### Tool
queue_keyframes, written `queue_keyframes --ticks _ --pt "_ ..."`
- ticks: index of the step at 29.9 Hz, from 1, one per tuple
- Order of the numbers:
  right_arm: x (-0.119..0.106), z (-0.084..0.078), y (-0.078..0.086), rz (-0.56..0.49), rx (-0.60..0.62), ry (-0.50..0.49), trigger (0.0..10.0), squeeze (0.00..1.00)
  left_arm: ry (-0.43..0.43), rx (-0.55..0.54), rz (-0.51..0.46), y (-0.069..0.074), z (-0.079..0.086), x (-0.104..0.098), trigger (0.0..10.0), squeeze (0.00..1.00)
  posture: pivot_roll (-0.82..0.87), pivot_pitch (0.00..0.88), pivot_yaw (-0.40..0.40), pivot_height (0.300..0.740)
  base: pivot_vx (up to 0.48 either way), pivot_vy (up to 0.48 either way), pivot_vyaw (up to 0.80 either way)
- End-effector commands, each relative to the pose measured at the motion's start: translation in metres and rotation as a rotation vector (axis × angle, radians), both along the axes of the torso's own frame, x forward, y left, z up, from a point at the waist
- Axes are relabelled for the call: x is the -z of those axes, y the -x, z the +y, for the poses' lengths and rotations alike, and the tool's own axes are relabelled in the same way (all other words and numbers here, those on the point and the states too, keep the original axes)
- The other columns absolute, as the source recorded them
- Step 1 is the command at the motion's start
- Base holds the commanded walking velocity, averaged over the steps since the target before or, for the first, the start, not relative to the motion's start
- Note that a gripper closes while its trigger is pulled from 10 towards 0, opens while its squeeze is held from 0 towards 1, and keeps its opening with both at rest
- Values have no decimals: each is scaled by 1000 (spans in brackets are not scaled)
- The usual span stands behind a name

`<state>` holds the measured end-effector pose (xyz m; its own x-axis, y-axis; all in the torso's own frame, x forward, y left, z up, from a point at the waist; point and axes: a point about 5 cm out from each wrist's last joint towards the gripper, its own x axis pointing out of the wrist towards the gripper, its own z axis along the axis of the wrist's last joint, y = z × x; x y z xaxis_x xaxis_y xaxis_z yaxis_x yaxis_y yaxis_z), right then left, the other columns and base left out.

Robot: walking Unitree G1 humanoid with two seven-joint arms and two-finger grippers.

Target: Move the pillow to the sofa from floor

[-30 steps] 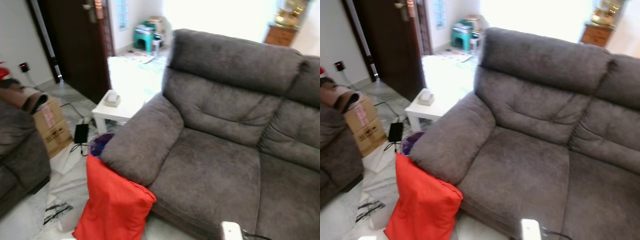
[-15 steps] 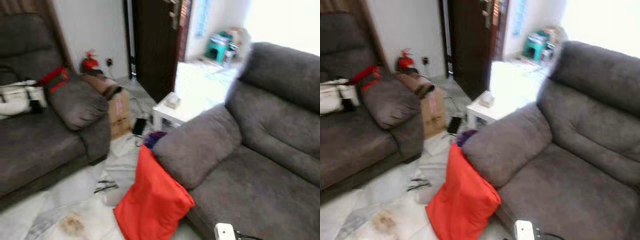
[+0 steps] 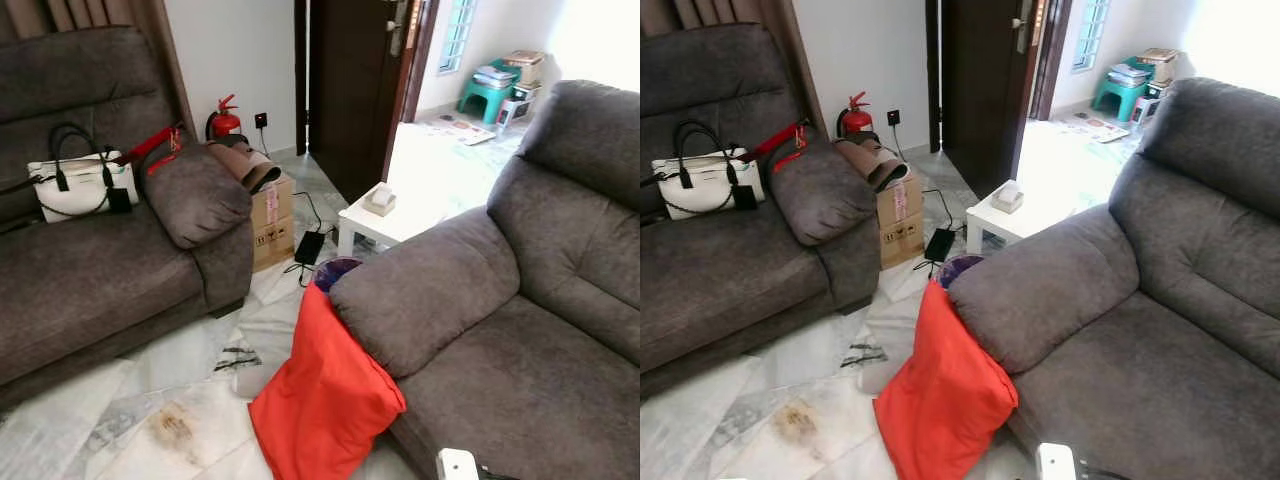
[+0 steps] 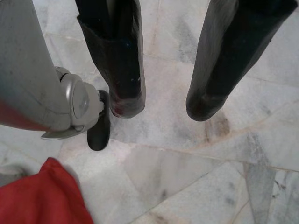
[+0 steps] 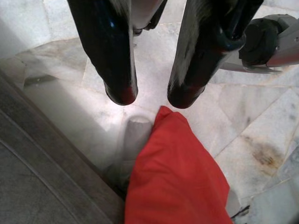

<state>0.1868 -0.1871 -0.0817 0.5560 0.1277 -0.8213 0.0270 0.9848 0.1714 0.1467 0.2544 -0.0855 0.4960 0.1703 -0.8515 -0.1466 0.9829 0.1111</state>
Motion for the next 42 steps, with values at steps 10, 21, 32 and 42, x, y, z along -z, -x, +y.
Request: queue_keyframes --ticks 10,21,32,42 --pt "0 3 0 2 12 -10 10000 0 -3 12 10 2 0 1 10000 0 84 0 -7 740 0 0 0" --pt "0 4 -1 -1 15 -12 10000 0 -2 13 9 1 0 0 10000 0 84 0 -6 740 273 0 0" --pt "0 4 -1 0 -10 -6 10000 0 -1 13 8 1 0 0 10000 0 84 0 -4 740 312 0 0" --pt "0 5 -1 -7 -1 -17 10000 0 -13 11 1 1 2 0 10000 0 80 0 2 740 93 0 419"
